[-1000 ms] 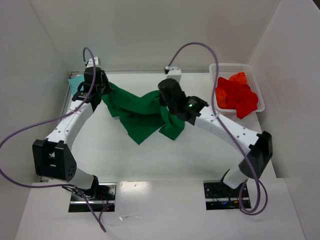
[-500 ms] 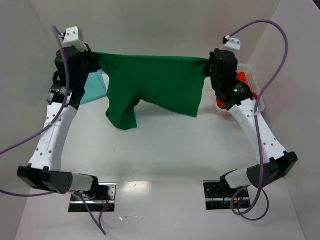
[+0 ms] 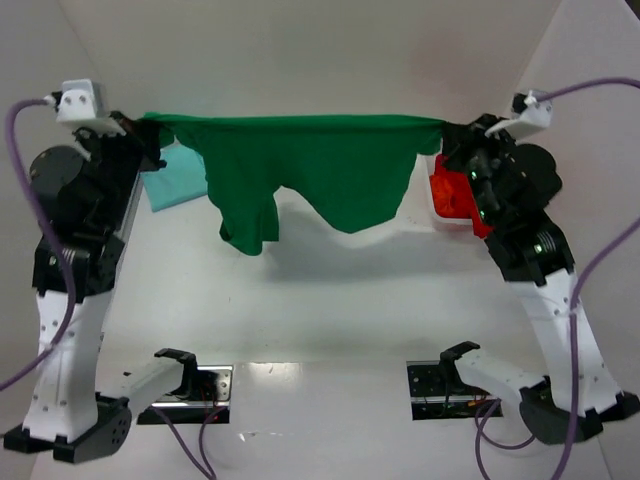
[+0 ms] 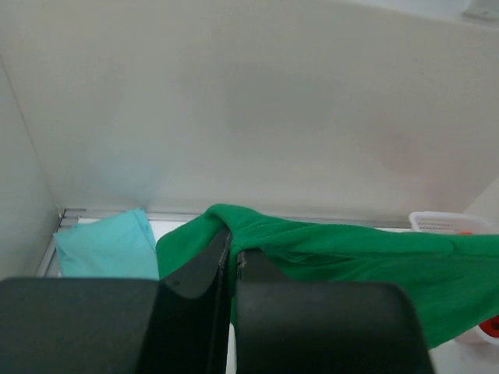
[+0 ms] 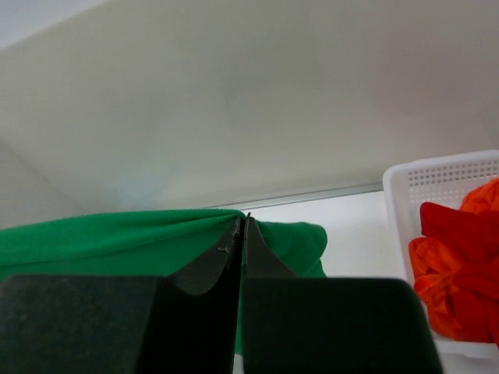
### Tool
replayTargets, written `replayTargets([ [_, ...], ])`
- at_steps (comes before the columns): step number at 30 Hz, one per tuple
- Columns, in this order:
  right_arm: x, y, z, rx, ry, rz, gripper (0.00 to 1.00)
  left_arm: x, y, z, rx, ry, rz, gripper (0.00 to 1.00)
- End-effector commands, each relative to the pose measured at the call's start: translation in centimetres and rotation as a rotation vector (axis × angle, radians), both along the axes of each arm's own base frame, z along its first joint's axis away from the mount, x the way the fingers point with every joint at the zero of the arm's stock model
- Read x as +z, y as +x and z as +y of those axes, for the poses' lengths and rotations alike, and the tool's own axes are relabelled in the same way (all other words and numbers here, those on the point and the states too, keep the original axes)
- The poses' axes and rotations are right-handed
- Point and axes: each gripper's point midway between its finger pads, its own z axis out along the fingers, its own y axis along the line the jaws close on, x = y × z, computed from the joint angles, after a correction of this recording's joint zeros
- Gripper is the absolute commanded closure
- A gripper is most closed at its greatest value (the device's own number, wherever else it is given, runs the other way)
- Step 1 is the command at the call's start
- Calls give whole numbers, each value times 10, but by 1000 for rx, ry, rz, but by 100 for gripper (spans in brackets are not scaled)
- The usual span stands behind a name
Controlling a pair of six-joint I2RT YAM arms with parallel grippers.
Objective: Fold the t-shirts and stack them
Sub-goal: Flatten out the tshirt
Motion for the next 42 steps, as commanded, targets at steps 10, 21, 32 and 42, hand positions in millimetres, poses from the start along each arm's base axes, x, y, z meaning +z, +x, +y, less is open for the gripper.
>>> replayTargets([
  [10,32,-128,-38,59,51,-174,100,48,-184,34,48,-73,-329,100],
  [21,-25,-77,13,234,36,-1,100,-7,-97,2,-68,-40,-119,100],
  [32,-154,-49,118,707,48,206,51,-83,0,-21,-135,-23,136,100],
  [42,-201,-23,160,705,-13,315,17,-24,7,-116,-593,77,60,100],
])
